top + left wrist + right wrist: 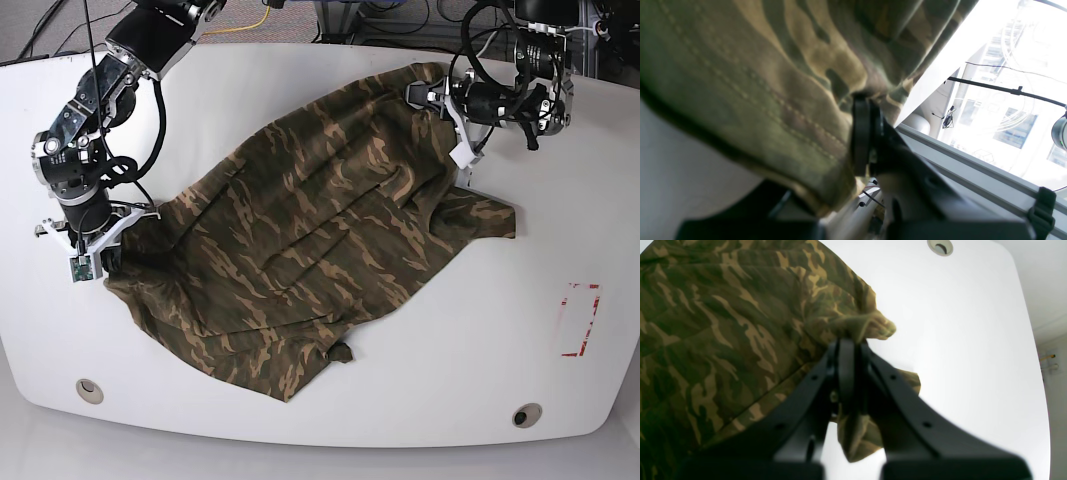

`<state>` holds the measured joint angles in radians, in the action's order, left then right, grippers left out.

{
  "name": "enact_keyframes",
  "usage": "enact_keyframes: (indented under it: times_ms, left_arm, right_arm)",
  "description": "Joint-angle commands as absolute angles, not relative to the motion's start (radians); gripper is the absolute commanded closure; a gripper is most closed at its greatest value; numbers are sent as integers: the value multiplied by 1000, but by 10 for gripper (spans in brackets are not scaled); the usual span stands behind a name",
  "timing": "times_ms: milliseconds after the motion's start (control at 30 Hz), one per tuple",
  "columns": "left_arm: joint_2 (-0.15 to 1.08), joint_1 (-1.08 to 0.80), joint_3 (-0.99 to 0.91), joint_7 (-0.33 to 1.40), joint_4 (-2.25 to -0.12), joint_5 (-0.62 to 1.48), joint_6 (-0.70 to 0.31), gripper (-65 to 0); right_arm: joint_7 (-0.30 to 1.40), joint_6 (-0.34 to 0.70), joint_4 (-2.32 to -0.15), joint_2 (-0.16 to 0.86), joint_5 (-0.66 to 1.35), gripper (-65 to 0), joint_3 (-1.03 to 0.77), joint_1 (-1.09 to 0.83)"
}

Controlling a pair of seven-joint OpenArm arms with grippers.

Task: Layout the t-shirt on the table in an organized manner, then fold the t-shirt properly
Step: 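Lift the shirt with both grippers and swing it up off the table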

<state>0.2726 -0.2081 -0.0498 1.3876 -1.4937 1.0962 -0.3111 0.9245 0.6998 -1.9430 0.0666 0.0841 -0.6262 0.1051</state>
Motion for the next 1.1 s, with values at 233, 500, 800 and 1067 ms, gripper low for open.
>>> enact_keyframes:
  times_ms: [233, 500, 800, 1067]
  left_arm:
    - [280, -162, -99, 1389, -1560, 1106, -510, 0]
    - [285, -45, -131, 1383, -1593, 1102, -595, 0]
    - [314, 143, -131, 1386, -1603, 1106, -698, 0]
    - [321, 357, -130, 1386, -1593, 1106, -698, 0]
  right_arm:
    - [900, 698, -1982, 79, 101, -16, -624, 130]
    - [900, 698, -2005, 81, 101, -16, -622, 174]
    - [900, 698, -2018, 97, 93, -16, -619, 266]
    - [903, 698, -2000, 143, 93, -19, -615, 398]
